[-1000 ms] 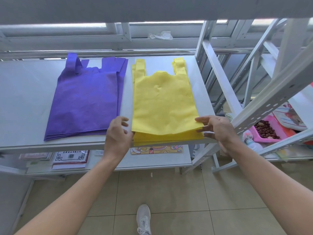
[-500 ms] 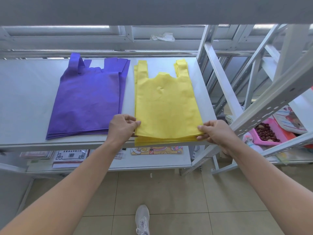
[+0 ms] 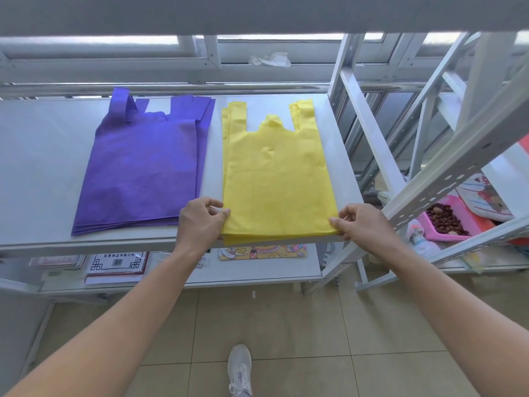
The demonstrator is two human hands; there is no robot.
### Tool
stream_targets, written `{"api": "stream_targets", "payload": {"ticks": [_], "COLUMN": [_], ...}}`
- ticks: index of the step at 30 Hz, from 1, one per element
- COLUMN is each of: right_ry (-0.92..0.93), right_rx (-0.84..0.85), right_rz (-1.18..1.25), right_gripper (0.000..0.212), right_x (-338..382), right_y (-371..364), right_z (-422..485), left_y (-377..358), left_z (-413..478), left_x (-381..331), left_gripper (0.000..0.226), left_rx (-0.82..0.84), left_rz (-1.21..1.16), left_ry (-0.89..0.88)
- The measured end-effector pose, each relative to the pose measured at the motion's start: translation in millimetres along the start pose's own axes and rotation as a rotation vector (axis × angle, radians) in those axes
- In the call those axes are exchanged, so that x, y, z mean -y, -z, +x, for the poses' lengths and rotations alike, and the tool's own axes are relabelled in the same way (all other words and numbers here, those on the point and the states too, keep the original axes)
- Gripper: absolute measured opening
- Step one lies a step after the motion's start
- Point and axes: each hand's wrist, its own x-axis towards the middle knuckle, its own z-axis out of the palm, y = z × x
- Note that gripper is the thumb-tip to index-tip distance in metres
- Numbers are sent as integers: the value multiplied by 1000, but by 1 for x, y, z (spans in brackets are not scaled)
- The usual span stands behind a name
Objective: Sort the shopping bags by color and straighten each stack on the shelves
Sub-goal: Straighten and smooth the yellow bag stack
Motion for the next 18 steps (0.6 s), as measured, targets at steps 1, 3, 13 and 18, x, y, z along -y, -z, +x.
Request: {"api": "stream_targets", "payload": {"ticks": [1,3,13,18], "right_ry": [1,-6,9,0], "right_rx": [-3,-6,-52,-66], "right_rz": [4,14,25,28], "right_gripper": [18,19,19,22], "right_x": [0,1,-1,-4], "right_y": [0,-1,-8,-10], "right_z": [0,1,5,7], "left_y": [0,0,-2,-2], "left_z": [0,0,-2,-3], "left_x": [0,0,-5,-7], "left_gripper": [17,18,38,39], "left_rx": [-6,-10,-44,-50], "left_rz": [-1,-6,175,183], "left_ry": [-3,-2,-205,-220]}}
